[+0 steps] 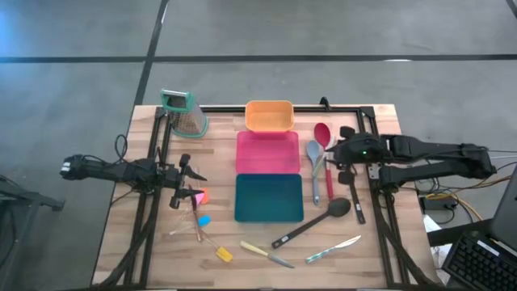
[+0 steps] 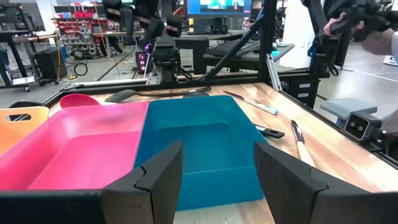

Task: Pick & Place Kitchen Items
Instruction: Put the green knife into the red bin

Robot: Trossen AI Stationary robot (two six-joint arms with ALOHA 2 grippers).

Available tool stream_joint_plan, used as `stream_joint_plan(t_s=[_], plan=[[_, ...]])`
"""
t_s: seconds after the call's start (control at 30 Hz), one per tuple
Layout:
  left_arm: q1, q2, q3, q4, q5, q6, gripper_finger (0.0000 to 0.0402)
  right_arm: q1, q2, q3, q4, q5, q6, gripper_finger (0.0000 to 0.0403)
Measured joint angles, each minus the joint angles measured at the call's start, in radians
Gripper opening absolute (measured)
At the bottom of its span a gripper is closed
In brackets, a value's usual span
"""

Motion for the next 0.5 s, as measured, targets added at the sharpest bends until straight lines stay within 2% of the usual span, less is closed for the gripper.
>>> stream_joint_plan(t_s=[0.5], plan=[[0.0,0.0,0.0,0.0,0.0,0.0,0.0202,-0.001,0.205,-0.015,-0.037,0.003,-0.029,0.0237]])
